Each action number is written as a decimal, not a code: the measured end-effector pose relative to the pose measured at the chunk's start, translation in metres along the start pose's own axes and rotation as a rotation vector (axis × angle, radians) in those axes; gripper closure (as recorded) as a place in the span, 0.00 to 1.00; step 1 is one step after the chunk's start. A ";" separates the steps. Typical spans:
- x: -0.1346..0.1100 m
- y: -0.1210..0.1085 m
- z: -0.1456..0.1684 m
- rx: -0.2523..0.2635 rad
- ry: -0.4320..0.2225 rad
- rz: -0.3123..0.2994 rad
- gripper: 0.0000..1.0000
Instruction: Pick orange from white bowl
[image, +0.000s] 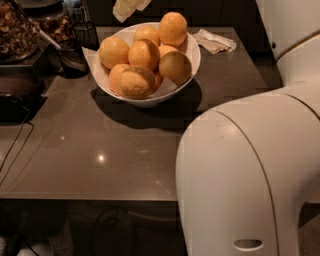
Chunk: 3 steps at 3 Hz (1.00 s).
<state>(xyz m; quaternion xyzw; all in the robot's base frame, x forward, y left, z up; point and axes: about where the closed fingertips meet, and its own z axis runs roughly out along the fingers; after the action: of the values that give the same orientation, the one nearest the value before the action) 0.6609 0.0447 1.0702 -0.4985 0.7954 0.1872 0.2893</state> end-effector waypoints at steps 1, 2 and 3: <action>0.000 0.000 0.000 0.000 0.000 0.000 0.00; 0.000 0.000 0.000 0.000 0.000 0.000 0.00; -0.002 -0.002 0.003 0.018 0.005 -0.011 0.00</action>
Offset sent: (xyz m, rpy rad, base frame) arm 0.0000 0.0000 0.0000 0.0000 0.0000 0.0000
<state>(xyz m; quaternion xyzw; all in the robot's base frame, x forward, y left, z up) 0.6643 0.0476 1.0691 -0.5006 0.7952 0.1773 0.2926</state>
